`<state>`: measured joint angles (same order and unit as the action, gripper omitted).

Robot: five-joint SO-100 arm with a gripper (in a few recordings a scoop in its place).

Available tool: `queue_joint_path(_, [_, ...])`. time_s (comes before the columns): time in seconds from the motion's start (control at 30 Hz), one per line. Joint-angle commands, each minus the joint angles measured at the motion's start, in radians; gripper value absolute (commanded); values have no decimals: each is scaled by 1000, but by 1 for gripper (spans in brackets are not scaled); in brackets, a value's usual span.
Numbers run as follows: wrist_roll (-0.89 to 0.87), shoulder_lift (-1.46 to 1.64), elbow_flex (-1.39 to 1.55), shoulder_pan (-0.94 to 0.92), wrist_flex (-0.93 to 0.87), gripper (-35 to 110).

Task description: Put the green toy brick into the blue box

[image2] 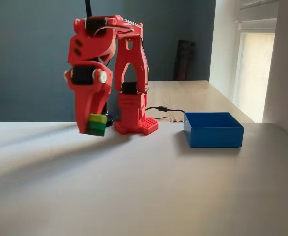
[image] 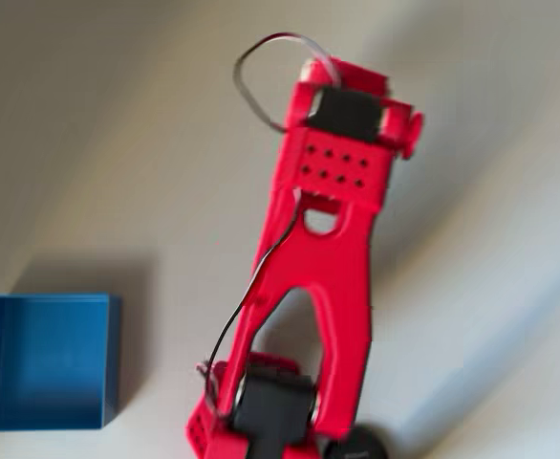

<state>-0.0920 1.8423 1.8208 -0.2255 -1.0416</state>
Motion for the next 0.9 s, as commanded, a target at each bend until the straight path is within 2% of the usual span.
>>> queue_joint_path(0.0, [11, 181, 46, 100, -40, 0])
queue_joint_path(0.87, [-49, 236, 12, 956, -327, 0])
